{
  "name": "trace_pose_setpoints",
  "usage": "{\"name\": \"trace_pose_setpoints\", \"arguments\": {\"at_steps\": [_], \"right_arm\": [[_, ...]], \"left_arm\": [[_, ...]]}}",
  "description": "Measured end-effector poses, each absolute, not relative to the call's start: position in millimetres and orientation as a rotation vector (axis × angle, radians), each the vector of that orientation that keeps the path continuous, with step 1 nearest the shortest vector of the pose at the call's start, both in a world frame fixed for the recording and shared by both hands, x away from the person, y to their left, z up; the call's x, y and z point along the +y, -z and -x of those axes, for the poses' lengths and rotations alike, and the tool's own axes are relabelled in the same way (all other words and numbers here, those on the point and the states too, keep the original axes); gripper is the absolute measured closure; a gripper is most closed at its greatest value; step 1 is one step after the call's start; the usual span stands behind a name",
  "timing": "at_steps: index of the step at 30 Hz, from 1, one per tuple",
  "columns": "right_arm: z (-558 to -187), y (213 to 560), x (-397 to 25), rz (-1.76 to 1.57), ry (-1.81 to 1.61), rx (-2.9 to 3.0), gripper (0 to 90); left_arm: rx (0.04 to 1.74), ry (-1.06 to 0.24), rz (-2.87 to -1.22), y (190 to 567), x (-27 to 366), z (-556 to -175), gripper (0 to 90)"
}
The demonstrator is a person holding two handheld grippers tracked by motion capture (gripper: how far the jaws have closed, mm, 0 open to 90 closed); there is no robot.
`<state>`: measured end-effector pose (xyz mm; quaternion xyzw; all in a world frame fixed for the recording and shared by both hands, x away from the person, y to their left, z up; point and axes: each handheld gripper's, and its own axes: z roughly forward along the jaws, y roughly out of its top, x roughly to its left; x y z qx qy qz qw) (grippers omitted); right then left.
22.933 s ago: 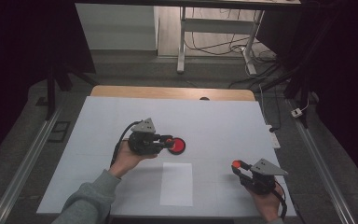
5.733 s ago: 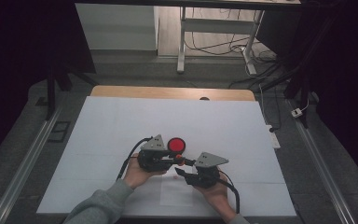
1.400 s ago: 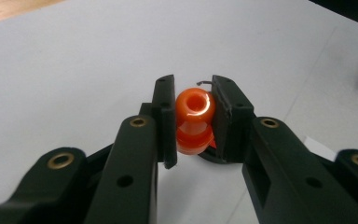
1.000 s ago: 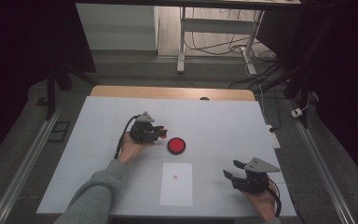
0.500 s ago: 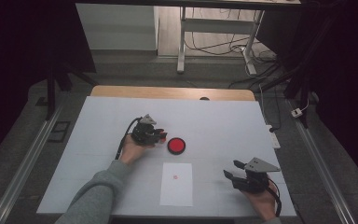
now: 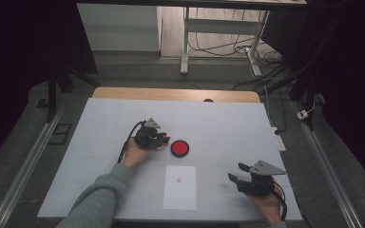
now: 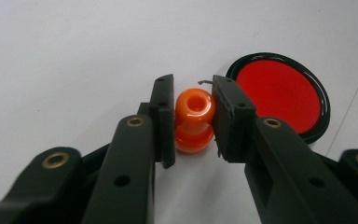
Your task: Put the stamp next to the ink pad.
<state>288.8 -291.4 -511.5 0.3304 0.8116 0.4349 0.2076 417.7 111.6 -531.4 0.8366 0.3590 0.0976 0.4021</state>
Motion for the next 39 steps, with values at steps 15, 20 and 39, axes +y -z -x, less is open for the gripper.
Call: {"name": "trace_pose_setpoints", "arguments": {"at_steps": [15, 20, 39], "right_arm": [[-289, 511, -291, -0.919, -1.219, 2.258, 39.5], [-288, 511, -291, -0.918, -1.222, 2.259, 39.5], [-290, 512, -300, -0.937, -1.252, 2.252, 39.3]], "left_arm": [[0.913, -0.286, -2.053, 520, 113, -412, 41.1], [0.918, -0.277, -2.004, 513, 120, -408, 36.1], [0.872, -0.281, -2.004, 494, 136, -355, 29.1]]}}
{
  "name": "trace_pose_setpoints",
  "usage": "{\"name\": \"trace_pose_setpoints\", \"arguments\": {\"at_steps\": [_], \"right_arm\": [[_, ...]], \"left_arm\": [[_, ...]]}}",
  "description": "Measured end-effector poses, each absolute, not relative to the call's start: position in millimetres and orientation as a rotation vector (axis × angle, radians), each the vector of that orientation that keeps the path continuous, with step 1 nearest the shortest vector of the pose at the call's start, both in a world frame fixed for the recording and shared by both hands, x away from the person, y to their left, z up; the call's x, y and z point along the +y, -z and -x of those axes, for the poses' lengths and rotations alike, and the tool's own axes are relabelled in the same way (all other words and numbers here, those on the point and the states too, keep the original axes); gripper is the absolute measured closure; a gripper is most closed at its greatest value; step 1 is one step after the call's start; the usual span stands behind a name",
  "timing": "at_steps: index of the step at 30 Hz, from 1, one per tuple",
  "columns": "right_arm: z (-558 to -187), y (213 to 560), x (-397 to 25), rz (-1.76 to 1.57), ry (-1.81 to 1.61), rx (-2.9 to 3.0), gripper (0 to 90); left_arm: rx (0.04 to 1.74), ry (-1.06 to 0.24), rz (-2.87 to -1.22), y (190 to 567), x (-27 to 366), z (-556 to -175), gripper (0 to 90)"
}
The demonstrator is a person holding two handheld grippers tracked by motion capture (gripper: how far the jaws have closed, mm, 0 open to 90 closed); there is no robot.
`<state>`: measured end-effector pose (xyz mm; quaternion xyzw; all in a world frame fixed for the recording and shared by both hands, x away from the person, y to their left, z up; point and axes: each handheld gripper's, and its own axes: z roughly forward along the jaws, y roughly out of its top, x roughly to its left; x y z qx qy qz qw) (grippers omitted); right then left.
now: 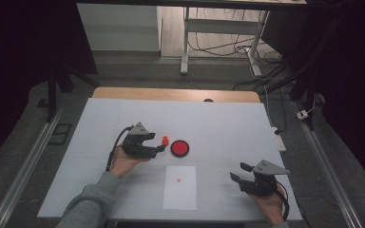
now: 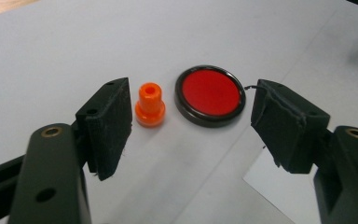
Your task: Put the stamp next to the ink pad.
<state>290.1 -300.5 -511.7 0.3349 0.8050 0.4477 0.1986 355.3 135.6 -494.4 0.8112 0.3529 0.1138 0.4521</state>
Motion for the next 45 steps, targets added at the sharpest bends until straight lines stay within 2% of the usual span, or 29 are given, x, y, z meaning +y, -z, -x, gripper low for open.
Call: {"name": "trace_pose_setpoints", "arguments": {"at_steps": [16, 29, 45], "right_arm": [[-288, 512, -305, -0.95, -1.239, 2.249, 39.1], [-289, 511, -304, -0.945, -1.232, 2.249, 38.9], [-296, 513, -307, -0.934, -1.218, 2.26, 39.0]], "left_arm": [[0.881, -0.262, -1.97, 490, 174, -296, 27.1], [0.889, -0.343, -1.992, 500, 211, -245, 27.0], [0.924, -0.402, -2.019, 512, 223, -236, 27.1]]}}
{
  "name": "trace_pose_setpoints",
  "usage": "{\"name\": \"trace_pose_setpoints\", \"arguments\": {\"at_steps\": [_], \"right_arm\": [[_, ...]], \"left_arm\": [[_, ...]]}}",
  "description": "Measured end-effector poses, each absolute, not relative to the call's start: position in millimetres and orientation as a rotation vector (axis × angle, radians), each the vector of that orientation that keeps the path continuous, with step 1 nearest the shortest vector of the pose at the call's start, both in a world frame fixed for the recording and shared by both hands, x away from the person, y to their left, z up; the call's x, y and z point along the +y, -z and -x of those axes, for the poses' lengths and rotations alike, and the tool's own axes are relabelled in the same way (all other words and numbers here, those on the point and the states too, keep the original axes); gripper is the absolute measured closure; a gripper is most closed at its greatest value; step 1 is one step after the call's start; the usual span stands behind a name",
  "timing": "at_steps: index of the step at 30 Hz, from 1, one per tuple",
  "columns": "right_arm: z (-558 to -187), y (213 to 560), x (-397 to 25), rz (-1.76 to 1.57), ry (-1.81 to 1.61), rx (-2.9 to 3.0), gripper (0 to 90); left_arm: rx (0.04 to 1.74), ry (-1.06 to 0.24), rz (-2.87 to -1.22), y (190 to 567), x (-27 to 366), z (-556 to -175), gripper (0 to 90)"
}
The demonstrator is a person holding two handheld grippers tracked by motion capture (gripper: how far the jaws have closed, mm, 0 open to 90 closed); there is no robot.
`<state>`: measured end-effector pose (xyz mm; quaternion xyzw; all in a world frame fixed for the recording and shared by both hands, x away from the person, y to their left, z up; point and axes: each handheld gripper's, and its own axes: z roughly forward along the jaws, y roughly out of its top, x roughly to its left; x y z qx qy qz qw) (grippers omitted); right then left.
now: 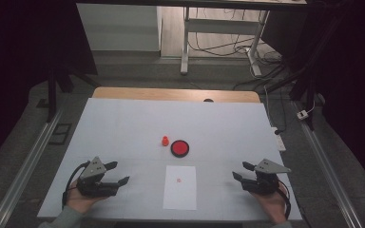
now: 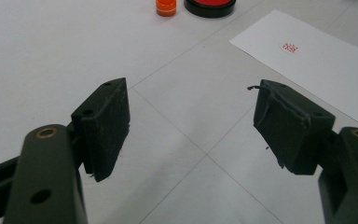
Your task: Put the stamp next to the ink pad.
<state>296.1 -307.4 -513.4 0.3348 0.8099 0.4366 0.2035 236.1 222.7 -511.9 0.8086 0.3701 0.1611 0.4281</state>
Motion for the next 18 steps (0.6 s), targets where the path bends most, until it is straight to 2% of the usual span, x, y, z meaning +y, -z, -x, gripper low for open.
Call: {"name": "trace_pose_setpoints", "arguments": {"at_steps": [18], "right_arm": [[-295.1, 512.9, -306.4, -0.92, -1.215, 2.265, 38.8]], "left_arm": [[0.93, -0.397, -2.01, 512.0, 224.2, -236.5, 27.1]]}}
